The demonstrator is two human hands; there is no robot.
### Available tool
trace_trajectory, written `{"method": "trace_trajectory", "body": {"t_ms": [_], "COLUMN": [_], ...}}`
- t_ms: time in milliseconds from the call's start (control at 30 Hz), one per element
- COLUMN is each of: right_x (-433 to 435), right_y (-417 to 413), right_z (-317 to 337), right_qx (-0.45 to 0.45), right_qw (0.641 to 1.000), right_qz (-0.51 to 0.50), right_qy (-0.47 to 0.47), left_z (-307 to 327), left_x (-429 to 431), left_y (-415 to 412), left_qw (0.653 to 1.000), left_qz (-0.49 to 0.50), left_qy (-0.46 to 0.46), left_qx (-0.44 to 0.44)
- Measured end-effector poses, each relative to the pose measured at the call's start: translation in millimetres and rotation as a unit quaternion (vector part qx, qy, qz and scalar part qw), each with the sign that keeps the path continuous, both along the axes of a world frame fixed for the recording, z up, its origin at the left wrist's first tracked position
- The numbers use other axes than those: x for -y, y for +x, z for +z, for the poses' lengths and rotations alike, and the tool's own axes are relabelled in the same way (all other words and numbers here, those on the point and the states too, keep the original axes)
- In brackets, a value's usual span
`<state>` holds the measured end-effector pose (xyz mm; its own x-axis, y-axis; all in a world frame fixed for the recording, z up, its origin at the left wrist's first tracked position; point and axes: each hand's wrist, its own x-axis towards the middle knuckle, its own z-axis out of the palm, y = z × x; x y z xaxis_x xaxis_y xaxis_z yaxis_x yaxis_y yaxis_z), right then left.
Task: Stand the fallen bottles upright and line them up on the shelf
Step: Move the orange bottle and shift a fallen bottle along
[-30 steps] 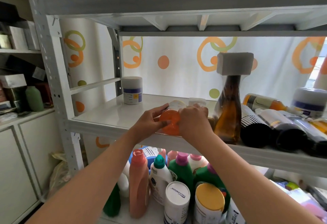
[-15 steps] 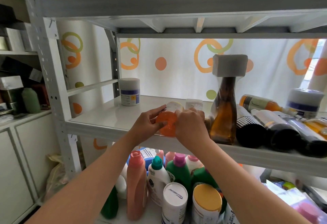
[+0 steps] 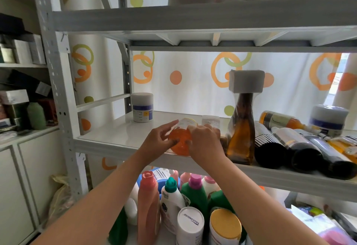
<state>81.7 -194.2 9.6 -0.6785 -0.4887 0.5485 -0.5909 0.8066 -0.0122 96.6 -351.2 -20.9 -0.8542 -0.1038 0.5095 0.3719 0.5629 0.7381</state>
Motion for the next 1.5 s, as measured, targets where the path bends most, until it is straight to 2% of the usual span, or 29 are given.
{"method": "trace_trajectory", "body": {"t_ms": [167, 233, 433, 633, 733, 867, 967, 1033, 1200, 1367, 1500], "right_x": [-6.7, -11.0, -46.9, -108.0, -140.0, -180.8, -207.3, -221.2, -249.1, -265.5, -262.0], "right_y": [7.5, 11.5, 25.5, 27.0, 18.6, 0.9, -12.4, -26.2, -85.6, -152.8, -195.3], "right_z": [3.3, 6.4, 14.9, 16.5, 18.4, 27.9, 37.9, 43.4, 51.4, 55.3, 48.6], "right_qx": [0.006, 0.010, 0.002, -0.033, -0.042, -0.052, -0.012, 0.026, 0.059, 0.120, 0.151], "right_qw": [0.995, 0.988, 0.969, 0.974, 0.979, 0.985, 0.985, 0.983, 0.979, 0.969, 0.969], "right_qz": [0.043, 0.067, 0.107, 0.049, 0.017, -0.047, -0.071, -0.088, -0.141, -0.169, -0.178], "right_qy": [-0.092, -0.136, -0.224, -0.219, -0.199, -0.159, -0.154, -0.159, -0.132, -0.137, -0.083], "left_z": [13.0, 19.1, 31.9, 35.8, 39.9, 48.8, 55.2, 59.4, 75.7, 79.3, 74.6], "left_x": [-22.1, -36.2, -78.6, -133.3, -169.7, -217.6, -241.6, -251.9, -269.3, -279.5, -281.2], "left_y": [17.1, 21.3, 30.0, 31.8, 29.5, 18.3, 0.4, -14.3, -50.7, -74.8, -83.3], "left_qw": [0.975, 0.962, 0.954, 0.945, 0.944, 0.952, 0.957, 0.964, 0.977, 0.952, 0.949], "left_qz": [0.091, 0.109, 0.124, 0.116, 0.074, 0.037, 0.029, 0.030, 0.003, -0.008, -0.027], "left_qy": [-0.054, -0.085, -0.103, -0.124, -0.132, -0.168, -0.204, -0.208, -0.212, -0.303, -0.307], "left_qx": [-0.196, -0.234, -0.254, -0.279, -0.293, -0.251, -0.203, -0.160, -0.019, 0.048, 0.072]}}
